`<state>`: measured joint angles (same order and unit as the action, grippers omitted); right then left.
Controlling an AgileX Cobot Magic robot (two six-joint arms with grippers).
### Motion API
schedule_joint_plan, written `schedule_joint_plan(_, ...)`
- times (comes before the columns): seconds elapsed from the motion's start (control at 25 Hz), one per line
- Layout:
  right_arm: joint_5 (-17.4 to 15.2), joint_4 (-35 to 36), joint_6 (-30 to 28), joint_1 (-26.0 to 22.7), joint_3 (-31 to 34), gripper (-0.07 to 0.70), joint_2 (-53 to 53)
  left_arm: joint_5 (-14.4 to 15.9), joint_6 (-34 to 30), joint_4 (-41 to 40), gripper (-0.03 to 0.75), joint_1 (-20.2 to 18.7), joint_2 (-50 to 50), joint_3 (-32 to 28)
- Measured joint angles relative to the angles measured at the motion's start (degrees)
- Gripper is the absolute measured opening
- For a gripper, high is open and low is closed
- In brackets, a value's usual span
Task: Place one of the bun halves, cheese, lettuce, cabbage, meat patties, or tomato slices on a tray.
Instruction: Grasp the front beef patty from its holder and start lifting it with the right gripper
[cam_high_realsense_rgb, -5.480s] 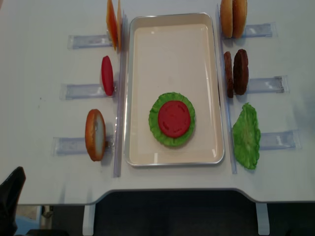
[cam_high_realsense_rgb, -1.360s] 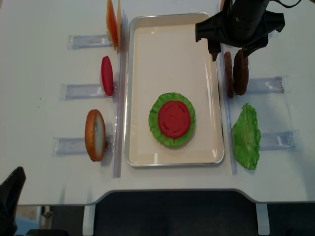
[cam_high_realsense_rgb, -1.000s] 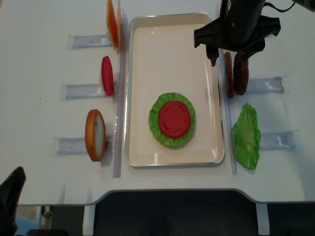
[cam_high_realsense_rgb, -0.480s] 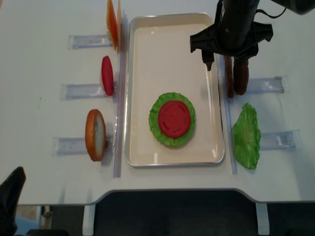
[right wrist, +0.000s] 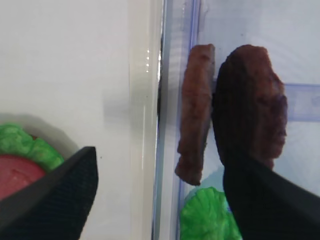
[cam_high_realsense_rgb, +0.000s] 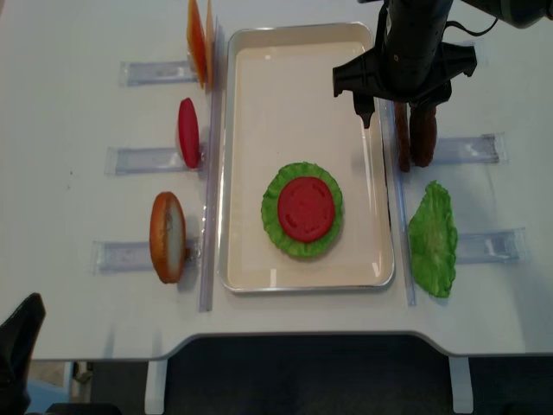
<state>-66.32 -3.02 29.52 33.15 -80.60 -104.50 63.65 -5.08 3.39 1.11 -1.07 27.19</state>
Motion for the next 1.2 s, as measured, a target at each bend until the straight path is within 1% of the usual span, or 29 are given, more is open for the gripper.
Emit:
schedule_joint_plan(0.2,0.0,-1.04,0.0,0.0,0.0,0.508,0.0,0.0,0.0,0.0,0.578,0.0,0.0,0.0)
schedule_joint_plan(1.2,0.0,-1.15,0.0,0.0,0.0,0.508,0.0,0.0,0.0,0.0,0.578,0.0,0.0,0.0)
